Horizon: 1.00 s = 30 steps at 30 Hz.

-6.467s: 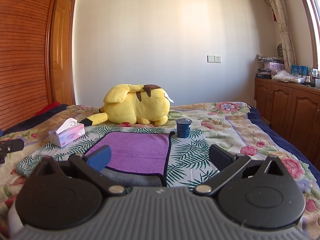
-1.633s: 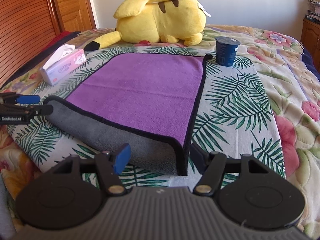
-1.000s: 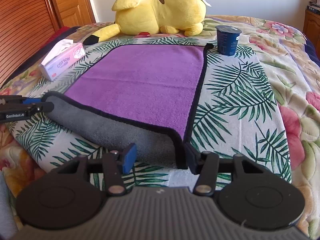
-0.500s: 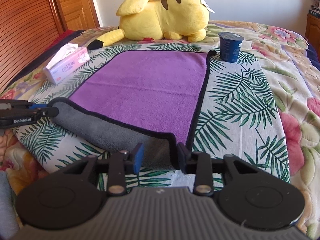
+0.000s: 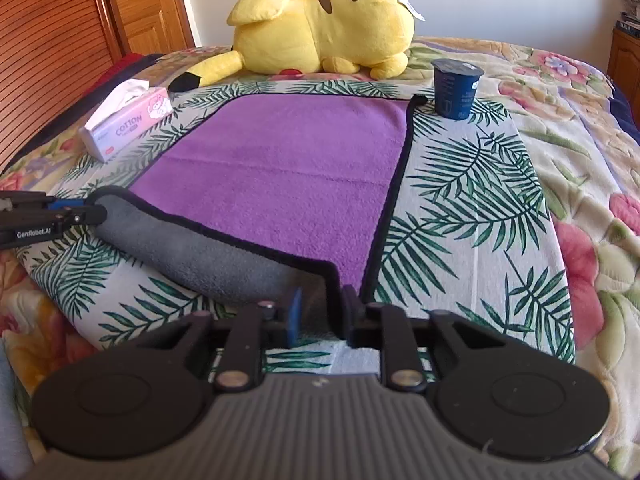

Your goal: Fold towel

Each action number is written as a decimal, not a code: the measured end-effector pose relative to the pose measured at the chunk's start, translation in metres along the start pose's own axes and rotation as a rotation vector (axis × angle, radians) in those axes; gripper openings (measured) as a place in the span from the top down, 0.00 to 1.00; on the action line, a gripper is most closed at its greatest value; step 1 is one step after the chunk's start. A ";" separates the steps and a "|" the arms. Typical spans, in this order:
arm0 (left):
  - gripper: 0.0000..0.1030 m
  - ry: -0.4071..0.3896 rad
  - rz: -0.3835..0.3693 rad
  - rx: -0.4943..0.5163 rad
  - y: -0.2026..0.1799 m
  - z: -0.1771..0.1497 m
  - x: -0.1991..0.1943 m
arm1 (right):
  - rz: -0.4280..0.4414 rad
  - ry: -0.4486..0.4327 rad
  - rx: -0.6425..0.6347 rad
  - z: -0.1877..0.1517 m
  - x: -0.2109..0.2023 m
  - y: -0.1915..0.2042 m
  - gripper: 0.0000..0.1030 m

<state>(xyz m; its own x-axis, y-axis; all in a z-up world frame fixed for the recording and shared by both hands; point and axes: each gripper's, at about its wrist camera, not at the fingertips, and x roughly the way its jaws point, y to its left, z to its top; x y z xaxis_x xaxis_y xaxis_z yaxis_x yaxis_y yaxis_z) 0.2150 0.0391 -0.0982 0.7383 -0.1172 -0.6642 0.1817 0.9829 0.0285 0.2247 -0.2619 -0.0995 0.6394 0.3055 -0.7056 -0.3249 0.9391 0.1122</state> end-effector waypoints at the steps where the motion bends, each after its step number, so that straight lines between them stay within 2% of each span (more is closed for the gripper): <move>1: 1.00 -0.002 -0.002 -0.001 0.000 0.000 -0.001 | -0.001 -0.003 -0.002 0.000 0.000 0.000 0.88; 2: 1.00 -0.004 -0.004 -0.001 0.000 0.000 -0.001 | -0.002 -0.004 -0.003 0.000 0.000 0.000 0.93; 6: 1.00 -0.029 -0.009 -0.007 -0.001 0.002 -0.006 | -0.017 -0.023 -0.002 0.000 -0.001 0.000 0.96; 18: 1.00 -0.083 -0.015 -0.021 -0.001 0.009 -0.015 | -0.010 -0.105 -0.004 0.006 -0.010 -0.001 0.97; 30: 1.00 -0.113 -0.040 -0.019 0.001 0.025 -0.015 | -0.027 -0.148 -0.035 0.014 -0.009 -0.002 0.97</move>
<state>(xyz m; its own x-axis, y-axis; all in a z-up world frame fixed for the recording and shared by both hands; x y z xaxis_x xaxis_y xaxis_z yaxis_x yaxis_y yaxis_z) 0.2208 0.0382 -0.0695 0.7992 -0.1709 -0.5762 0.2013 0.9795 -0.0113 0.2299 -0.2646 -0.0834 0.7430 0.3025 -0.5971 -0.3286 0.9420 0.0683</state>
